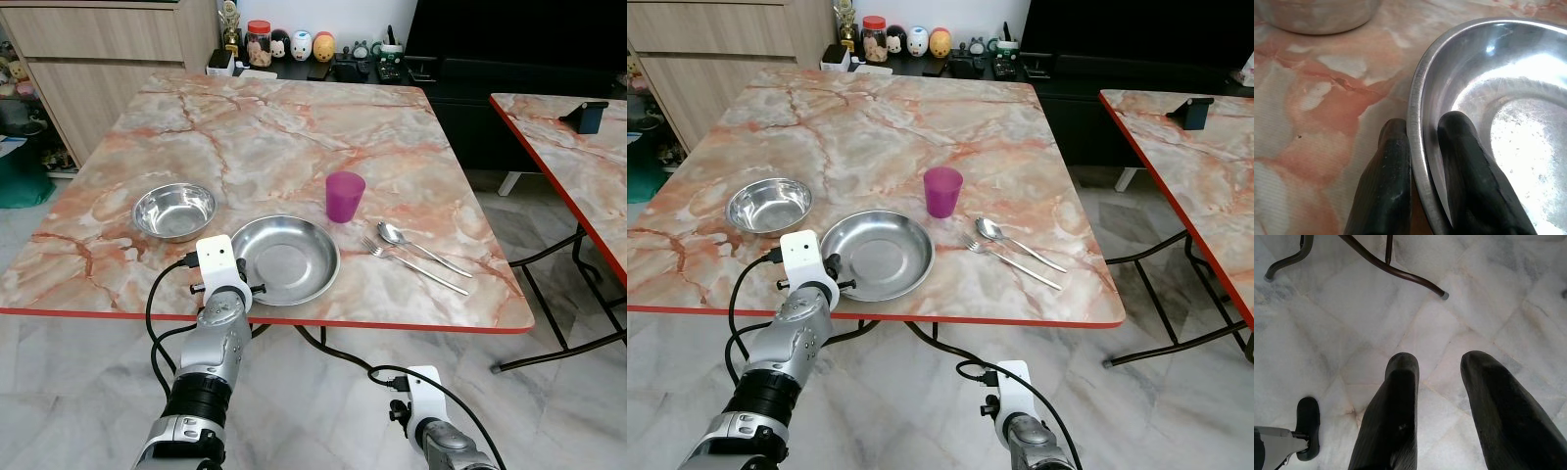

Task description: Setting the table

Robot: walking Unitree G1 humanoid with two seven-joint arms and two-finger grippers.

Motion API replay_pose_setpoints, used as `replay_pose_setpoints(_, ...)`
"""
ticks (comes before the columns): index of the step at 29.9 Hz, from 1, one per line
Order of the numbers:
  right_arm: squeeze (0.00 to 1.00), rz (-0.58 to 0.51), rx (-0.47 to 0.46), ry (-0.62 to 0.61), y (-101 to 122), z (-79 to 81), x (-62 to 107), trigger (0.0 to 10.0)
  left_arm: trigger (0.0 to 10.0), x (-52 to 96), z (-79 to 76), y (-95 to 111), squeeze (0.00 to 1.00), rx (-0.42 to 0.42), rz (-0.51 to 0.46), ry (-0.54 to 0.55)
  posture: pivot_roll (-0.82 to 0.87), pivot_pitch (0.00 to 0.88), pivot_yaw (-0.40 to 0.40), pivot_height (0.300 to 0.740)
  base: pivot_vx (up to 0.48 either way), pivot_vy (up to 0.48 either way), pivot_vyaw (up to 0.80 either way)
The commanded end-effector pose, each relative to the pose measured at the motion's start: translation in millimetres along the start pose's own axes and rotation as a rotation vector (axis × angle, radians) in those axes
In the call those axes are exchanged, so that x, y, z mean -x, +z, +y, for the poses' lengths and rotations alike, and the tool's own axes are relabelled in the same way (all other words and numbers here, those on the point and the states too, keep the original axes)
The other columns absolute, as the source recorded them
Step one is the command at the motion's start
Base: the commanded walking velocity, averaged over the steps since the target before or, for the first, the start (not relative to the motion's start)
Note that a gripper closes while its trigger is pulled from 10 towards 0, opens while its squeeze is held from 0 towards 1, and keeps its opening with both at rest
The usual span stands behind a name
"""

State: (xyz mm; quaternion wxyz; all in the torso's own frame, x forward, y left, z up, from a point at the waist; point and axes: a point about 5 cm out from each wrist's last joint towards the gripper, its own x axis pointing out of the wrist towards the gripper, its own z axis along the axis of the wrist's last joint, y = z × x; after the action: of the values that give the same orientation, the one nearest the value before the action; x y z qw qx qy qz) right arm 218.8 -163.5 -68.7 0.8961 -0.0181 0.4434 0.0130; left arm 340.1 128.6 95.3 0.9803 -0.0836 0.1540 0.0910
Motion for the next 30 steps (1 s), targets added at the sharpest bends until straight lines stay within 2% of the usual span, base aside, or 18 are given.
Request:
replay_pose_setpoints(1, 0.0, 0.007, 0.004, -0.003, -0.8, -2.2, 0.2, 10.0, 0.0, 1.5, -5.5, -4.6, 0.0, -0.028, 0.023, -0.025, 0.05, 0.0, -0.076, 0.74, 0.0, 0.0, 0.0)
replay_pose_setpoints(3, 0.0, 0.008, 0.004, -0.003, -0.8, -2.2, 0.2, 10.0, 0.0, 1.8, -5.6, -4.8, 0.0, -0.028, 0.023, -0.028, 0.05, 0.0, -0.076, 0.74, 0.0, 0.0, 0.0)
replay_pose_setpoints(4, 0.0, 0.008, 0.003, -0.003, -0.9, -2.3, 0.2, 10.0, 0.0, 4.1, -8.4, -5.0, 0.0, 0.031, 0.017, -0.079, 0.05, 0.0, -0.079, 0.74, 0.0, 0.0, 0.0)
replay_pose_setpoints(5, 0.0, 0.008, 0.004, -0.003, -1.0, -2.5, 0.2, 10.0, 4.6, 7.2, -12.1, -1.8, 0.0, 0.071, -0.016, -0.139, 0.05, 0.0, -0.08, 0.74, 0.0, 0.0, 0.0)
replay_pose_setpoints(6, 0.0, 0.008, 0.004, -0.003, -1.0, -2.5, 0.2, 10.0, 4.6, 8.1, -13.1, -0.4, 0.0, 0.074, -0.03, -0.155, 0.05, 0.0, -0.08, 0.74, 0.0, 0.0, 0.0)
replay_pose_setpoints(7, 0.0, 0.008, 0.004, -0.003, -1.0, -2.6, 0.2, 10.0, 9.5, 9.8, -14.9, 1.1, 0.0, 0.077, -0.046, -0.184, 0.05, 0.0, -0.081, 0.74, 0.0, 0.0, 0.0)
replay_pose_setpoints(8, 0.0, 0.009, 0.005, -0.003, -1.0, -2.8, 0.2, 10.0, 10.0, 12.8, -17.9, 2.1, 0.0, 0.095, -0.057, -0.234, 0.05, 0.0, -0.083, 0.74, 0.0, 0.0, 0.0)
replay_pose_setpoints(13, 0.0, 0.009, 0.009, -0.001, -0.8, -3.3, 0.2, 10.0, 10.0, 20.9, -19.8, 1.1, 0.0, 0.079, -0.083, -0.315, 0.06, 0.0, -0.086, 0.74, 0.0, 0.0, 0.0)
replay_pose_setpoints(21, 0.0, 0.009, 0.013, -0.002, -0.3, -4.0, 0.2, 10.0, 10.0, 23.5, -8.5, -5.0, 0.0, 0.101, -0.07, -0.301, 0.05, 0.0, -0.09, 0.74, 0.0, 0.0, 0.0)
replay_pose_setpoints(26, 0.0, 0.01, 0.017, -0.001, -0.3, -4.5, 0.2, 10.0, 10.0, 29.5, 0.0, -1.7, 0.0, 0.206, -0.093, -0.325, 0.06, 0.0, -0.095, 0.74, 0.0, 0.0, 0.0)
replay_pose_setpoints(27, 0.0, 0.01, 0.017, -0.001, -0.3, -4.5, 0.2, 10.0, 10.0, 29.5, 0.0, -1.7, 0.0, 0.206, -0.093, -0.325, 0.06, 0.0, -0.095, 0.74, 0.0, 0.0, 0.0)
replay_pose_setpoints(30, 0.0, 0.009, 0.018, -0.003, -0.3, -5.0, 0.3, 10.0, 10.0, 36.1, 1.7, 7.5, 0.0, 0.273, -0.167, -0.368, 0.06, 0.0, -0.097, 0.74, 0.0, 0.0, 0.0)
